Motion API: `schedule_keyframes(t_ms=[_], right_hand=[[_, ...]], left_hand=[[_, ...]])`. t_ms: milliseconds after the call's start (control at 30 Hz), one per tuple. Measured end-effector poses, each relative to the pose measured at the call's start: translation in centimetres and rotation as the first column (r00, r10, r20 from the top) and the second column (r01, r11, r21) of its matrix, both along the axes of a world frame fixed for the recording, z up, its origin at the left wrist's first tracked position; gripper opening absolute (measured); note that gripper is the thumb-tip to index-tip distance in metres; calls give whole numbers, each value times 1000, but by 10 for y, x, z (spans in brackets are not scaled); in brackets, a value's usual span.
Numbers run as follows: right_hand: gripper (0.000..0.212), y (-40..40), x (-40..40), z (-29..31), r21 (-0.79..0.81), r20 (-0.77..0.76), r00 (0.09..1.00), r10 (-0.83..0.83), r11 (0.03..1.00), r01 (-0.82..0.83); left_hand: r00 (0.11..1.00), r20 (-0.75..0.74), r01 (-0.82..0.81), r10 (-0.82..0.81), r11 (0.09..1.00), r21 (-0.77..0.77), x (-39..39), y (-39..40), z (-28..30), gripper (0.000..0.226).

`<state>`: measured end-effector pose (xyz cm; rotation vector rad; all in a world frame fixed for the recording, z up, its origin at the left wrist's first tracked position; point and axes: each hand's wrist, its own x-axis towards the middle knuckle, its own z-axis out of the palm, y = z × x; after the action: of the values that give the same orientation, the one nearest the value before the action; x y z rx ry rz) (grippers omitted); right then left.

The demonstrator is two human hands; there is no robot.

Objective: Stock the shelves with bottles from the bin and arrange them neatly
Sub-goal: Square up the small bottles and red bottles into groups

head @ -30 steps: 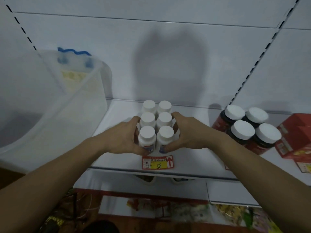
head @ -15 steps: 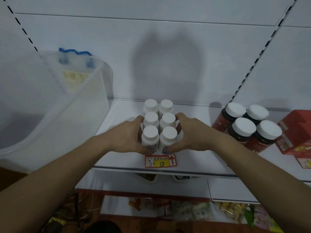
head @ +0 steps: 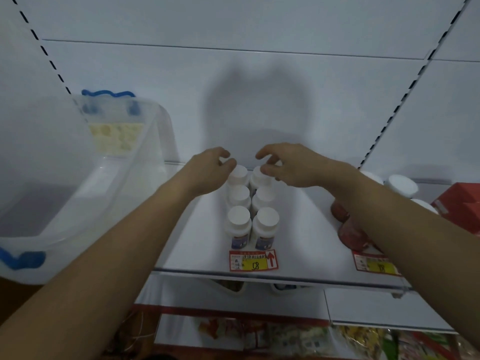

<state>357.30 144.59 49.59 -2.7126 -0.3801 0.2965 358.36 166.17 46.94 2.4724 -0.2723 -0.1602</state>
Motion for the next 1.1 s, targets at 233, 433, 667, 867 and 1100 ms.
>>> schedule_keyframes(t_ms=[233,433,667,867,1100], right_hand=[[41,-1,0,-13,-33,2,1000,10,999,-10],[38,-5,3,-22,14,13,1000,-10,1000,10],[37,-9,2,-26,21,16,1000,-9,1000,9],[39,-9,-4,-24,26,-9,1000,-4,1000,4],[62,-30,-37,-24,25,-12,999,-52,998,53]], left_hand=[[999,-46,21,-24,998,-66,8,-7,-9,30],[998,-28,47,-48,999,-14,9,-9,-17,27],[999,-25,48,-48,999,6,7,-8,-18,25],[999,-36,31,-30,999,25,2,-9,-17,28],[996,-65,56,-56,998,-6,-50,21,-15,62]])
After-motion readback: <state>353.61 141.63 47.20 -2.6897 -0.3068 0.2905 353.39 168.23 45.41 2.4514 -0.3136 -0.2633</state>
